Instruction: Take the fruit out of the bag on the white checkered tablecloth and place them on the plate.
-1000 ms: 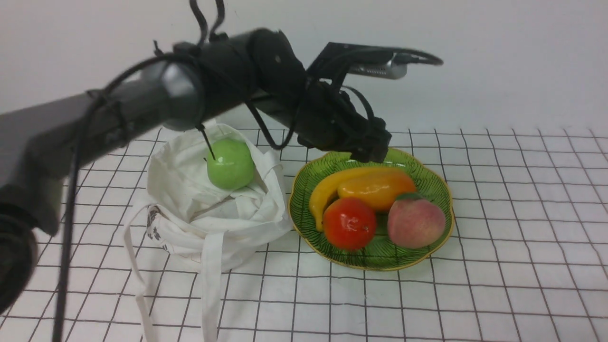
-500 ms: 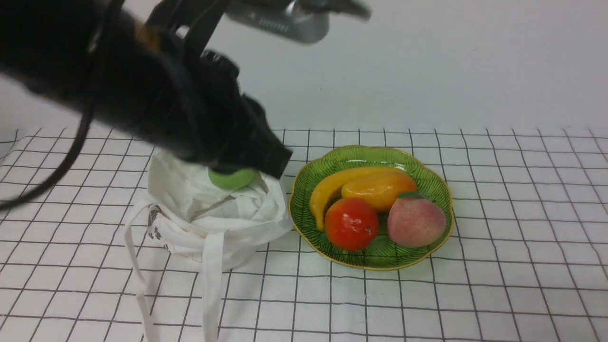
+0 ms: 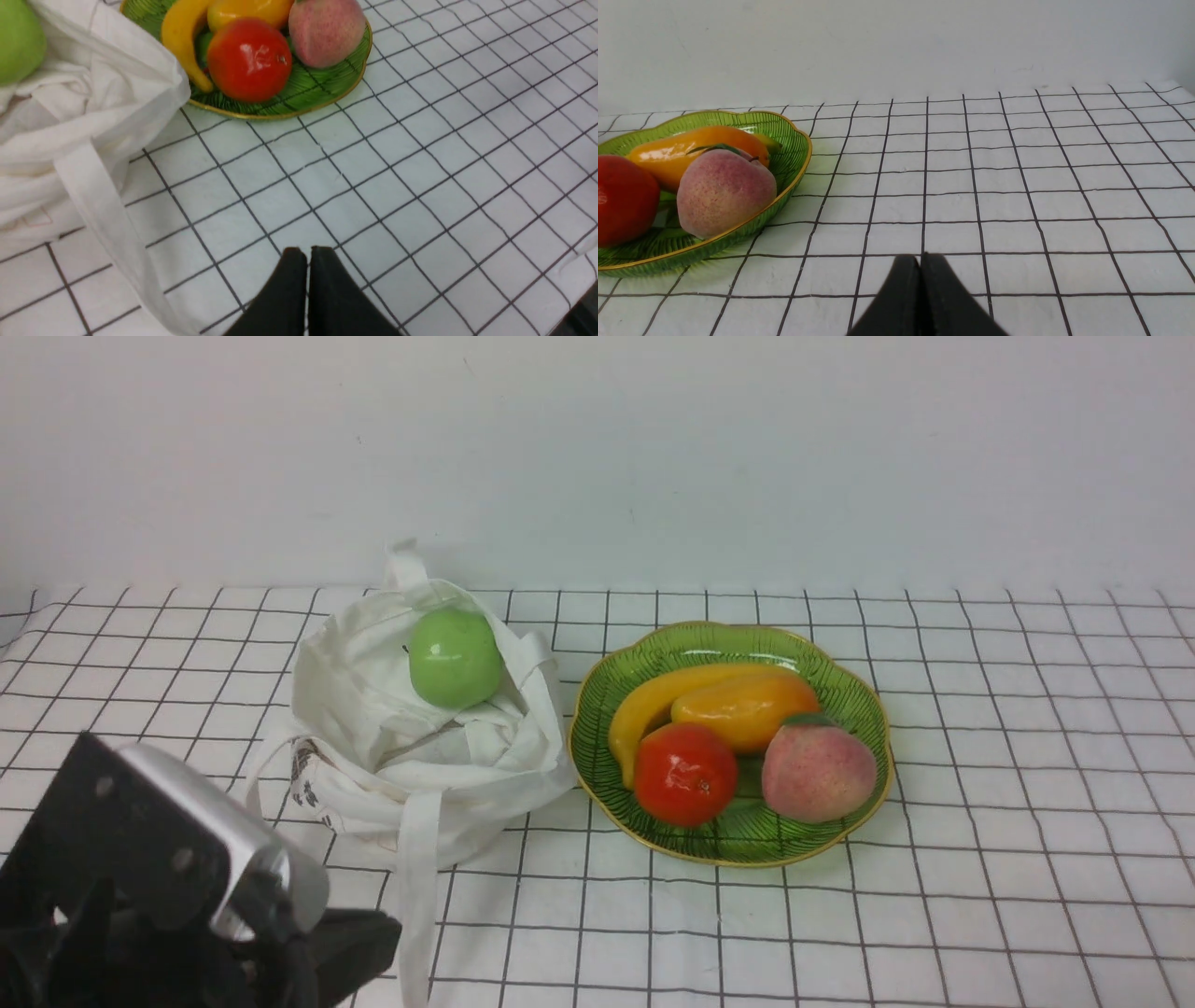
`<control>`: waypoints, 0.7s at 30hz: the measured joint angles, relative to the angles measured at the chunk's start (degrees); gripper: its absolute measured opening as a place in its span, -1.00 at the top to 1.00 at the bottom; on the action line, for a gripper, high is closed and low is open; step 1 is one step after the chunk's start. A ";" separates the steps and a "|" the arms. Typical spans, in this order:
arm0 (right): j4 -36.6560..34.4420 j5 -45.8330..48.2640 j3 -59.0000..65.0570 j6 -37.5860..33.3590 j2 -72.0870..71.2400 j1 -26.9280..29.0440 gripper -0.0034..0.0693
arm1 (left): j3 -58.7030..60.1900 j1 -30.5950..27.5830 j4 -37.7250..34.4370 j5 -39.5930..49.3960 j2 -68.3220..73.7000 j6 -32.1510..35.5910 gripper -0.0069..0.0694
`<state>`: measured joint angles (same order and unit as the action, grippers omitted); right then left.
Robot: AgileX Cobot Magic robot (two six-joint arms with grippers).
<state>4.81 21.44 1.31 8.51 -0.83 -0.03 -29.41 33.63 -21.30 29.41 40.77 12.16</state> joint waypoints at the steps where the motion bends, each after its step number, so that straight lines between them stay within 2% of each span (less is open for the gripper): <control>1: 0.00 0.00 0.00 0.00 0.00 0.00 0.94 | 0.79 0.00 0.19 0.14 -0.55 0.00 0.84; 8: 0.00 0.00 0.00 0.00 0.00 0.00 0.94 | 2.08 0.00 3.28 1.22 -1.74 0.05 0.84; 11: 0.00 0.00 0.00 0.00 0.00 0.00 0.94 | 2.64 0.00 7.02 1.15 -3.20 -0.40 0.84; 14: 0.00 0.00 0.00 0.00 0.00 0.00 0.94 | 5.06 -0.97 12.66 -0.81 -8.27 -3.76 0.84; 18: 0.00 0.00 0.00 0.00 0.00 0.00 0.94 | 10.58 -5.45 17.17 -4.42 -17.41 -7.87 0.84; 21: 0.00 0.00 0.00 0.00 0.00 0.00 0.94 | 18.13 -12.52 19.45 -8.37 -26.98 -9.19 0.84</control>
<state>4.81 21.44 1.31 8.51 -0.83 -0.03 -11.28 21.11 -1.85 21.04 13.79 2.97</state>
